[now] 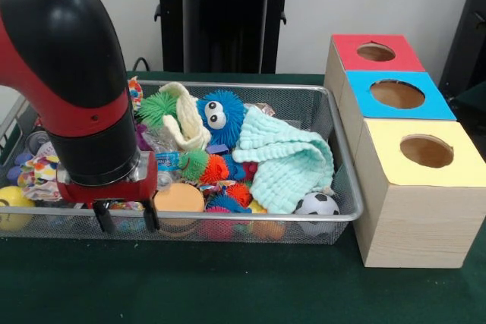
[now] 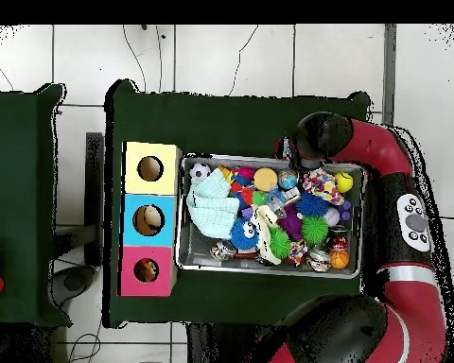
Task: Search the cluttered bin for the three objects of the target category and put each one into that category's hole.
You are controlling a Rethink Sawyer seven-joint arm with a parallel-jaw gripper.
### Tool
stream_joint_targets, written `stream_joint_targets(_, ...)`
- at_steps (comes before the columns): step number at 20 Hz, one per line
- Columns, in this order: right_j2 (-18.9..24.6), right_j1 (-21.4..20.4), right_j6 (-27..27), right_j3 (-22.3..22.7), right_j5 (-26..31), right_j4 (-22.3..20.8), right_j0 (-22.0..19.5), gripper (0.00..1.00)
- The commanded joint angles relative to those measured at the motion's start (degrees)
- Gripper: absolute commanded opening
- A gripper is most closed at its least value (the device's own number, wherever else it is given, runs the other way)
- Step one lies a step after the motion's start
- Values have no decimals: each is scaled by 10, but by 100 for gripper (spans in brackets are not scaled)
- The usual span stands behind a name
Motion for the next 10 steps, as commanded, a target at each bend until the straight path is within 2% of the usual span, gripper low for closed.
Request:
stream_joint_targets(1,-15,-8,-15,4,51,7,7,100)
stream_joint_targets(6,-15,-6,-21,10,44,7,5,100)
stream_joint_targets(10,-17,13,-27,-13,50,0,9,100)
